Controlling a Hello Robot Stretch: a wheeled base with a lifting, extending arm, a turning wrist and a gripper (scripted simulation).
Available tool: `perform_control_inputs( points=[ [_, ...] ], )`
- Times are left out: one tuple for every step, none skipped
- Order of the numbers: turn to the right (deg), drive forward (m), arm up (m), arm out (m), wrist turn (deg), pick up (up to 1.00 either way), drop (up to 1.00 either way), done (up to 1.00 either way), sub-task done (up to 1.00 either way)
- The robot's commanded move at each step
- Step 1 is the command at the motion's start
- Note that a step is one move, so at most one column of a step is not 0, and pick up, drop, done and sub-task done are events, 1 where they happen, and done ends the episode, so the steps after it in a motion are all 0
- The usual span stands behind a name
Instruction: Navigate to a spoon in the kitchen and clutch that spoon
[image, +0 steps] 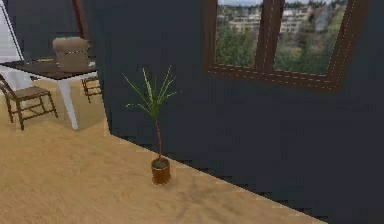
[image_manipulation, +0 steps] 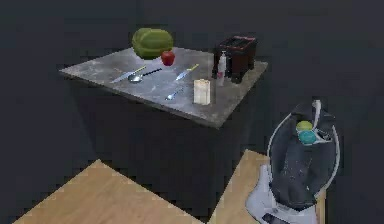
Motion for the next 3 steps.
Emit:
perform_control_inputs(
  points=[
    [45.0,0.0,0.0,0.0,0.0,0.0,0.0,0.0,0.0],
    [45.0,0.0,0.0,0.0,0.0,0.0,0.0,0.0,0.0],
    [27.0,0.0,0.0,0.0,0.0,0.0,0.0,0.0,0.0]
  ],
)
